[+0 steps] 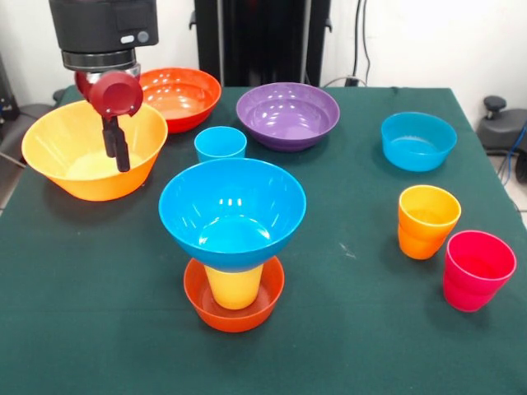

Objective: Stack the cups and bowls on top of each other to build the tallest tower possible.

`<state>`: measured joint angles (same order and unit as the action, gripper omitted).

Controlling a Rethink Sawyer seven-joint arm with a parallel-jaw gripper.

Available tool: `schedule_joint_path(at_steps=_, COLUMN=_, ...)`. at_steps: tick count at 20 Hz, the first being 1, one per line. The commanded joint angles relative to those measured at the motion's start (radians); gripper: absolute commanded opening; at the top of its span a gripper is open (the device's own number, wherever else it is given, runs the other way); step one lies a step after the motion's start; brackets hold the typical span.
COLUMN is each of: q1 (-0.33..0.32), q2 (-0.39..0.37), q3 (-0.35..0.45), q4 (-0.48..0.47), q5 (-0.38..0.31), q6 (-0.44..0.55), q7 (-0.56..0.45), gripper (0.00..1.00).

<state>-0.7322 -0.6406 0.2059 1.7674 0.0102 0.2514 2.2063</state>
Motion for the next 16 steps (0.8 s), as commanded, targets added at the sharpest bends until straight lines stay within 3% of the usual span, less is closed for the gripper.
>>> schedule_joint_path(at_steps=1, q1=0.046, q2=0.054, q3=0.036, q4=0.020, q5=-0.086, q6=-0.018, q7=0.000, gripper=1.00)
schedule_joint_path(at_steps=16, q1=0.047, q2=0.129, q3=0.023, q4=0.035, q5=-0.138, q6=-0.157, q7=0.042, gripper=1.00)
